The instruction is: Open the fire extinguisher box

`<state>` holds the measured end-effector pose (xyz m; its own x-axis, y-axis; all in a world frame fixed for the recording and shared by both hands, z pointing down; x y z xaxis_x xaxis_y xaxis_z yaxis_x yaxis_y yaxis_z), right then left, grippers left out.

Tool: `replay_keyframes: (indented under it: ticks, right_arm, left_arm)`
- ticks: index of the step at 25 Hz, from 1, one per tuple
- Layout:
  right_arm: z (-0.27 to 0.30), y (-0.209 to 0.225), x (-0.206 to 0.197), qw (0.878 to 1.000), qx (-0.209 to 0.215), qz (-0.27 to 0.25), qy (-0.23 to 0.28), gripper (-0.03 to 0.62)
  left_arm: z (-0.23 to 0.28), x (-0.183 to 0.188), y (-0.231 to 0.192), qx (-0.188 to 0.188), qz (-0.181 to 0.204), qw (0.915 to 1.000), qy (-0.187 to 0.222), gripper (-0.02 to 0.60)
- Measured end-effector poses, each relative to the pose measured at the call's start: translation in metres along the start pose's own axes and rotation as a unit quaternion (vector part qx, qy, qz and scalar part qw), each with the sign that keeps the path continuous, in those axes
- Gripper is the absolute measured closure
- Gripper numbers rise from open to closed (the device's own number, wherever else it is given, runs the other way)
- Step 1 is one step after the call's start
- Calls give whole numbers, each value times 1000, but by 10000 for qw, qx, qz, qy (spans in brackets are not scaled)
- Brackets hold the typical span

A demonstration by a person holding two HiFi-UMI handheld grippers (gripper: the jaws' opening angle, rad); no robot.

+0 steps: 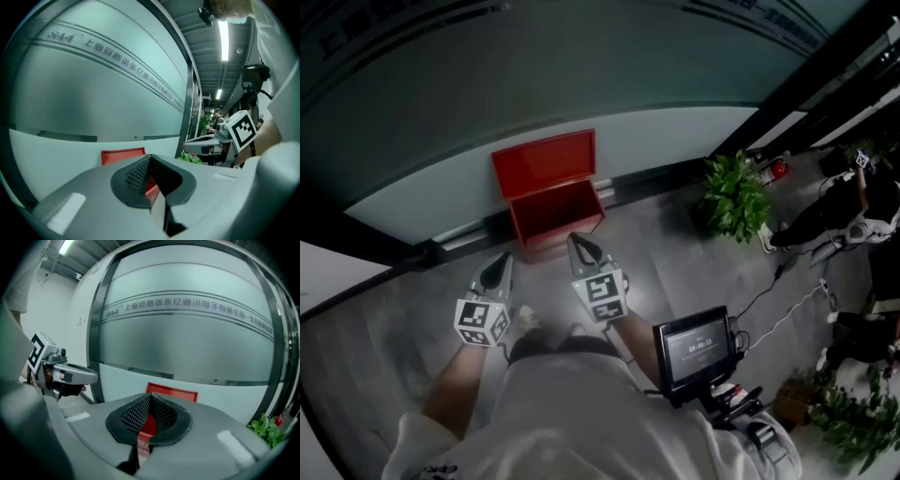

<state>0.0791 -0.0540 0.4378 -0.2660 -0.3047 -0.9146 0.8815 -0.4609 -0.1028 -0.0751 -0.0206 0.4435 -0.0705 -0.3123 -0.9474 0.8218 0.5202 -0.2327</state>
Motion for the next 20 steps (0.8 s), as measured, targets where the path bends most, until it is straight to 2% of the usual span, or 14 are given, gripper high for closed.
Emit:
replay_keyframes:
  ticks: [4,8,13,20]
  right_arm:
    - [-40,4,-8,9999,131,-72,65,580]
    - [-68,3,-12,9999,117,-40,88,580]
    - [-86,-9,-11,9999,145,-26,77,580]
    - [-116,-48,-11,10000,43,22,44,580]
  left_arm:
    - [-27,-4,39,226,2,9997,84,580]
    - [-45,-6,64,195,40,9998,89,580]
    - [-53,-2,76,83,106,9998,125,580]
    - [-95,-2,80,-37,248,9996,149,580]
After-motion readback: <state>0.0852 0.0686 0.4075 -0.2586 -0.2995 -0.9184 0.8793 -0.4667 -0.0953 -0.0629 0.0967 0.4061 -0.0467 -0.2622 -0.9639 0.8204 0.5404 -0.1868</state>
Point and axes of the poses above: the fingertips, and each gripper's own axes: z forward along the fingers, y to its right, x out of its top, the point moved 2 cm from there along -z, backward along the fingers, and after that the axes turned 6 degrees about -x, right-handed, at the moved point
